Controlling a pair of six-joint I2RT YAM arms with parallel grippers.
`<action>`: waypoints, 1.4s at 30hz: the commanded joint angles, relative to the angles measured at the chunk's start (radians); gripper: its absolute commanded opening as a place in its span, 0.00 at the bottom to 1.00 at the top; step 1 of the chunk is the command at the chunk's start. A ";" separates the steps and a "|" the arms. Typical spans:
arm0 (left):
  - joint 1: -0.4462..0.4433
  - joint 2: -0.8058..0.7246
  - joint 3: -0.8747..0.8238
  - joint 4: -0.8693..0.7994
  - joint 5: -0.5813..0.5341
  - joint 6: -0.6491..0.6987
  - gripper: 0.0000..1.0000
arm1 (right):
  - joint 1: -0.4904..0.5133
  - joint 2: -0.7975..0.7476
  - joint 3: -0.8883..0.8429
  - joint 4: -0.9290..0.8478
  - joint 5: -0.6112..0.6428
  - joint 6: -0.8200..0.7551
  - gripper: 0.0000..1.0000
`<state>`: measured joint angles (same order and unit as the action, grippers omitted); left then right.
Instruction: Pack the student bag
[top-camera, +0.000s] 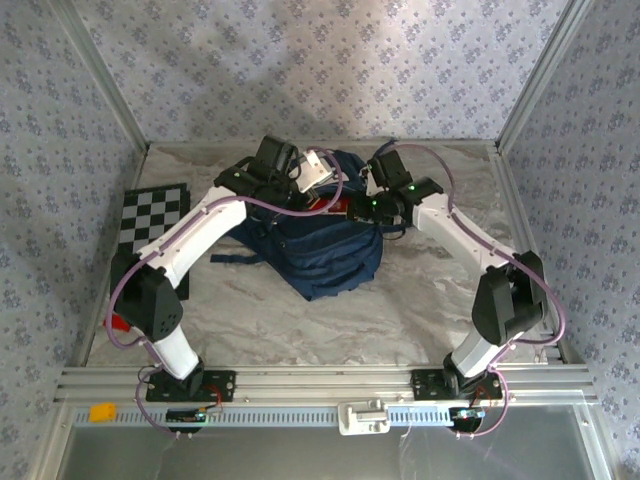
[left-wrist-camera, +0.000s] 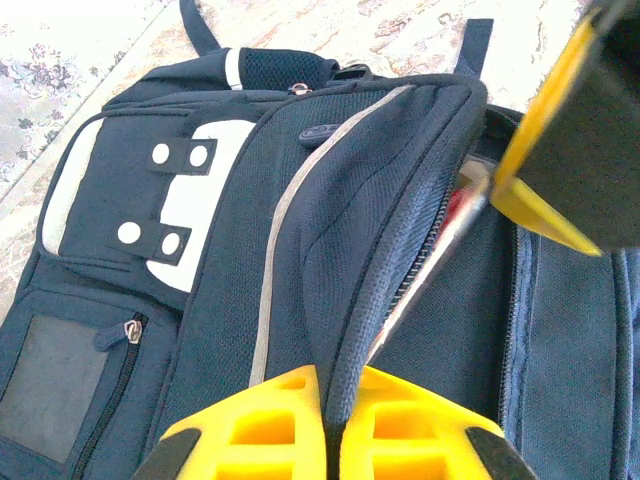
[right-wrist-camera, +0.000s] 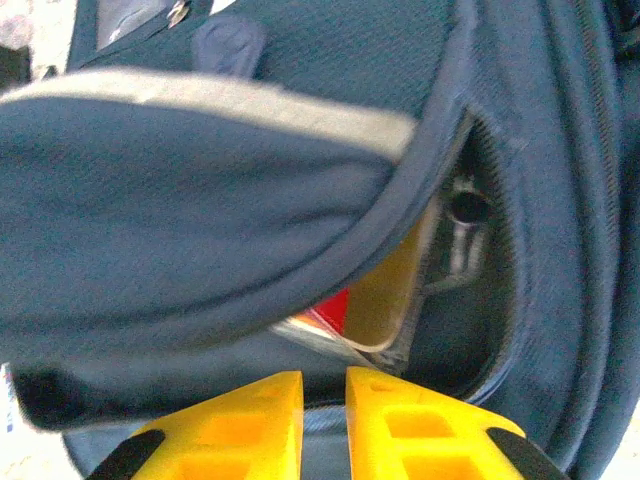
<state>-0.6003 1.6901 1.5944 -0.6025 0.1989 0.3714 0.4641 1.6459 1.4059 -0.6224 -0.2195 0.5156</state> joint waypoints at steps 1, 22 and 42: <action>-0.006 -0.076 0.031 0.038 0.062 -0.020 0.00 | -0.013 0.060 0.079 0.003 0.072 -0.058 0.18; -0.005 -0.083 -0.007 0.019 0.075 -0.108 0.18 | -0.154 -0.201 -0.054 -0.016 -0.097 -0.090 0.29; 0.324 -0.277 -0.516 0.366 0.181 -1.223 0.62 | 0.130 -0.044 0.047 -0.007 0.055 0.167 0.45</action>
<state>-0.2996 1.3647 1.1133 -0.3519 0.3069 -0.6159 0.5945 1.5753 1.4113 -0.6350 -0.2081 0.6415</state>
